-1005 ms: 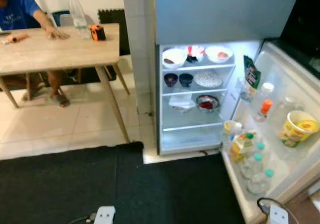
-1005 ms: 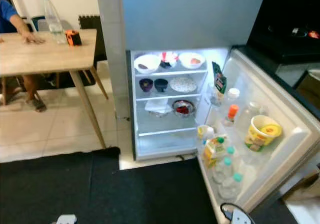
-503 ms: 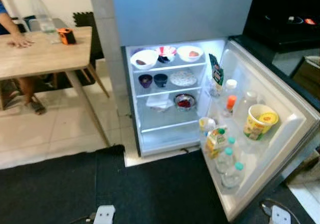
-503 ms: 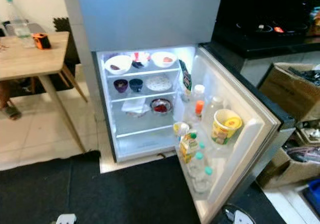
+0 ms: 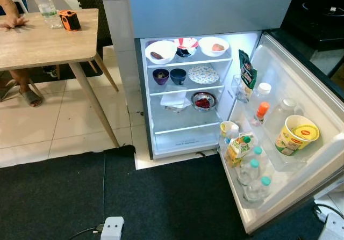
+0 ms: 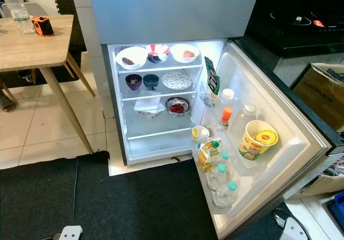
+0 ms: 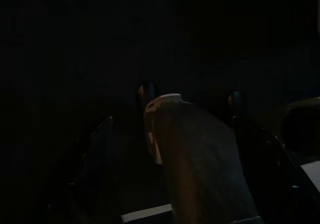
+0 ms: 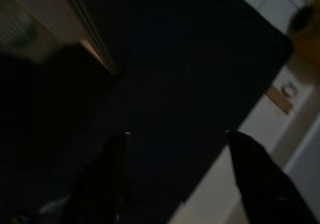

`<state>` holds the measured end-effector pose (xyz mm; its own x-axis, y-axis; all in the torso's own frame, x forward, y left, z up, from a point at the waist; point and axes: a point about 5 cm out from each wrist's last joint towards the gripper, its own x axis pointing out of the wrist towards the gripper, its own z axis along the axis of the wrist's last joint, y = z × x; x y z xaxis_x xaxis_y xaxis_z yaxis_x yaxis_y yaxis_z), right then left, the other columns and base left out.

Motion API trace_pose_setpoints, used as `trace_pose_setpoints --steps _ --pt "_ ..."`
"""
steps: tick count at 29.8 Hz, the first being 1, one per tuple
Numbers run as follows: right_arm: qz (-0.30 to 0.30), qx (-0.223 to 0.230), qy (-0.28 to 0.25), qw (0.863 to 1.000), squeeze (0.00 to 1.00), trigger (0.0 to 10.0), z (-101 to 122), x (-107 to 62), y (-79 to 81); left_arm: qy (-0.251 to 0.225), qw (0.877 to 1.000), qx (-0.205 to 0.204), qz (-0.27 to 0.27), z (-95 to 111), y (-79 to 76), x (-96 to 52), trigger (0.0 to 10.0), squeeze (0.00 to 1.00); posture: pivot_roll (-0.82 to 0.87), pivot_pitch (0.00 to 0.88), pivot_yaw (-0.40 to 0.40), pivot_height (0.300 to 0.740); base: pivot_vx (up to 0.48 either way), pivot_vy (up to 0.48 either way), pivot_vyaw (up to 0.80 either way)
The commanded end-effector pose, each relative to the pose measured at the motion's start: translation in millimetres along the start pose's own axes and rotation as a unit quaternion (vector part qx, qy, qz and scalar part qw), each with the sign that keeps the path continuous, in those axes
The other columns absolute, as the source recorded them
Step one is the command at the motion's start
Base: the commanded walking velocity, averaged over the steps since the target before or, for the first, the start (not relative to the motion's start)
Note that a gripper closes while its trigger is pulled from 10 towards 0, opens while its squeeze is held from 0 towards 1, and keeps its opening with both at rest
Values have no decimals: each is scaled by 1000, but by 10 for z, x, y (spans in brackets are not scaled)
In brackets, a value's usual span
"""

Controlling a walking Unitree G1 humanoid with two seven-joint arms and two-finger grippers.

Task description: Restocking fridge

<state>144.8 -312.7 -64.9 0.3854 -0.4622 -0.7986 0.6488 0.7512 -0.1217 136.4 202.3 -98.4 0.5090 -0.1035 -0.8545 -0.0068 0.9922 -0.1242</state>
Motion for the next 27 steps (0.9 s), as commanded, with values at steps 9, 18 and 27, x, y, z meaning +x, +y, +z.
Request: trace_pose_setpoints --steps 9,18,27 --pt "-157 118 -28 980 0 0 132 -48 -694 8 1000 5 0 -50 9 -12 10000 0 -59 4 -27 740 0 0 0" --pt "-50 304 -243 920 0 10000 1275 -173 -745 5 1000 2 2 -48 17 -15 10000 0 -60 14 -28 740 0 0 0" --pt "128 295 -353 879 0 10000 2019 -391 -310 0 1000 -2 -2 -35 -14 -5 10000 0 -58 14 -33 740 0 0 0"
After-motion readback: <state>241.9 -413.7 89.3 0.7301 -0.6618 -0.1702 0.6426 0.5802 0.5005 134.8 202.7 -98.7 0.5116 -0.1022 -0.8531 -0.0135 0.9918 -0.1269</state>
